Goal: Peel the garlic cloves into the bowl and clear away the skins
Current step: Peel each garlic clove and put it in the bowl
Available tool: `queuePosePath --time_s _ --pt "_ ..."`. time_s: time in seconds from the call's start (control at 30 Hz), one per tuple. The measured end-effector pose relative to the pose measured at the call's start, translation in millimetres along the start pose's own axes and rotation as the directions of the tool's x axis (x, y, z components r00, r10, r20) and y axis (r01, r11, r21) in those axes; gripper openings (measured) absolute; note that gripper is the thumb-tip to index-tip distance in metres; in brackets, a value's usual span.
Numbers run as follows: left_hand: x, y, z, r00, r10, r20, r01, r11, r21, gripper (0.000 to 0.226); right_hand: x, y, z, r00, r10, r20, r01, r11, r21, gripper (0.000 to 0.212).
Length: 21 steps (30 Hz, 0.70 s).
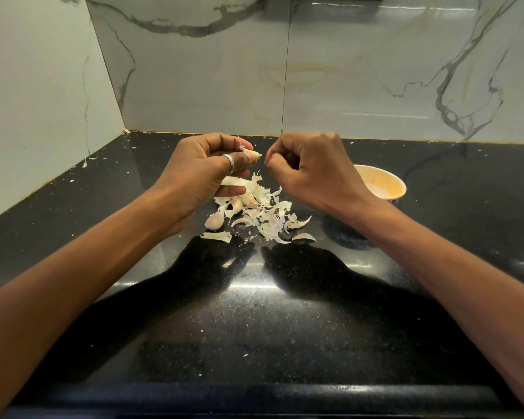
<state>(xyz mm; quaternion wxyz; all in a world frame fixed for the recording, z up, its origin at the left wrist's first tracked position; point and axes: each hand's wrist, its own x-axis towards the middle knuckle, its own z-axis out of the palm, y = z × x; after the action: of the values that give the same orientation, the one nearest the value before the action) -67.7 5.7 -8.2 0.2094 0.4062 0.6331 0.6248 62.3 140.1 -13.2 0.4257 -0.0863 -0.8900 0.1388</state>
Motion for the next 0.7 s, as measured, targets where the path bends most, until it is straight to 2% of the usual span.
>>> queuePosePath --time_s 0.1,0.23,0.37,0.43,0.53,0.57,0.7 --pt "0.6 -0.5 -1.1 1.000 0.003 -0.007 -0.003 1.000 -0.003 0.017 -0.5 0.7 2.0 0.998 -0.017 0.066 0.017 1.000 -0.008 0.014" --pt "1.0 -0.9 -2.2 1.000 0.015 -0.014 -0.015 1.000 -0.006 0.017 0.1 1.1 0.6 0.999 -0.029 0.042 0.031 0.998 -0.053 0.035" --pt "1.9 -1.3 -1.9 0.999 0.025 -0.037 -0.025 1.000 0.007 0.017 -0.7 0.7 1.1 0.998 -0.045 0.042 0.045 0.999 0.013 0.013" --pt "2.1 -1.4 -2.2 0.999 0.029 -0.041 -0.028 1.000 0.012 0.017 -0.5 1.7 1.5 0.998 -0.027 0.055 0.026 1.000 0.008 0.014" --pt "2.0 -1.7 -3.2 0.999 0.031 -0.033 -0.031 0.999 0.009 0.017 -0.2 1.9 1.4 0.999 0.002 0.041 0.004 0.991 -0.135 0.047" --pt "2.1 -1.8 -3.4 0.999 0.032 -0.032 -0.031 0.999 0.011 0.017 -0.1 2.1 1.9 1.000 0.005 0.028 -0.001 0.989 -0.146 0.051" --pt "2.4 -2.6 -2.4 0.999 0.029 -0.028 -0.029 0.999 0.016 0.017 -0.4 2.4 4.2 0.999 0.028 0.030 -0.027 1.000 -0.009 0.031"
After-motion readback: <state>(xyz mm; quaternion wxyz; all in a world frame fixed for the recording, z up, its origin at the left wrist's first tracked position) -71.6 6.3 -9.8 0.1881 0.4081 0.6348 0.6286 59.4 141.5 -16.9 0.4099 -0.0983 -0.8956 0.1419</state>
